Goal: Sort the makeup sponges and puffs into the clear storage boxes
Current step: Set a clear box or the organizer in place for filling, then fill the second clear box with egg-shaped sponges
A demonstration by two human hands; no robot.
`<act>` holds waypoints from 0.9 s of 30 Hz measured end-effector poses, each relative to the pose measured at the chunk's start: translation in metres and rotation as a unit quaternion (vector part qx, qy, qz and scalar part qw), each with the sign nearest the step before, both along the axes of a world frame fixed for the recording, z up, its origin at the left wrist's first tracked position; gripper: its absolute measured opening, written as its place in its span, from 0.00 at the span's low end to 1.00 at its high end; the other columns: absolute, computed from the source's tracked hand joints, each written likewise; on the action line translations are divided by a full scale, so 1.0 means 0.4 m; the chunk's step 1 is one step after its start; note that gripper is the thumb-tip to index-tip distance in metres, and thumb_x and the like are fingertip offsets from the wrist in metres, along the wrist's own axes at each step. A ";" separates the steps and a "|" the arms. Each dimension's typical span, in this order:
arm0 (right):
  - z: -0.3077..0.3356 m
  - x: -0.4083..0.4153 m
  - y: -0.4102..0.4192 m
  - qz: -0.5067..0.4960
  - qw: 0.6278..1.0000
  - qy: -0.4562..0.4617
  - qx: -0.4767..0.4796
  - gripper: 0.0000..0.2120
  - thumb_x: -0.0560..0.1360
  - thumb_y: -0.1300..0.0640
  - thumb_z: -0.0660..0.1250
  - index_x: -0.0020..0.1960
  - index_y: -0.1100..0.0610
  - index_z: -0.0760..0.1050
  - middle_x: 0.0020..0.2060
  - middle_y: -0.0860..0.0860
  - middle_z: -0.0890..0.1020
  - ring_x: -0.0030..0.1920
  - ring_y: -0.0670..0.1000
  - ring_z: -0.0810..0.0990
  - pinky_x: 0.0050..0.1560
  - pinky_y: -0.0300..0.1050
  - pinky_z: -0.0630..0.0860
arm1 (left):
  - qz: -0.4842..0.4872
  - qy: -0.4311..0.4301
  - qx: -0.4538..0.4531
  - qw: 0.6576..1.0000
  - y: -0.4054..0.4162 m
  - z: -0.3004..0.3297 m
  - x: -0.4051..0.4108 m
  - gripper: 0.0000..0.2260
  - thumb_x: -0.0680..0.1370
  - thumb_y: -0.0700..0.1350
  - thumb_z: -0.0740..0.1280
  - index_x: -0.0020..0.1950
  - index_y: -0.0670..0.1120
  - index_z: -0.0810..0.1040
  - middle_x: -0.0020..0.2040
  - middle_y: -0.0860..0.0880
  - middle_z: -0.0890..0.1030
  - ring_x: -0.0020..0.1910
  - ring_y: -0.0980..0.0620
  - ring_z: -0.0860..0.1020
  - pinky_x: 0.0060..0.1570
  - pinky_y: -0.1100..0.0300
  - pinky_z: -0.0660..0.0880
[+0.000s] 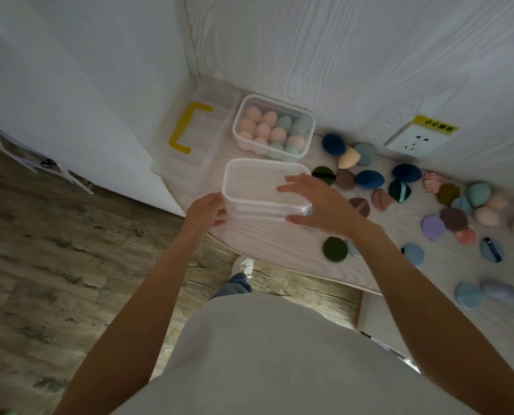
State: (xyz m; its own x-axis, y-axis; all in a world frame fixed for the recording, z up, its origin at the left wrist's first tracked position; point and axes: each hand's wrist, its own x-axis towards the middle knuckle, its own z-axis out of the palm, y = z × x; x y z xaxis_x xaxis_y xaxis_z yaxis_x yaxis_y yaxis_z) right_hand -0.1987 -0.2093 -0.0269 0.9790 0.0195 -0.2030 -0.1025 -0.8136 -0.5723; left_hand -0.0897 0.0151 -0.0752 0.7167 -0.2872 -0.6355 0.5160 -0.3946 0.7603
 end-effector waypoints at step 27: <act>-0.030 0.041 -0.084 -0.352 0.933 -0.063 0.026 0.26 0.75 0.55 0.66 0.71 0.53 0.61 0.65 0.53 0.69 0.61 0.52 0.71 0.58 0.40 0.66 | -0.428 -0.496 -0.039 0.755 -0.176 0.191 0.046 0.10 0.77 0.48 0.60 0.54 0.47 0.76 0.46 0.52 0.78 0.45 0.57 0.76 0.45 0.61 0.75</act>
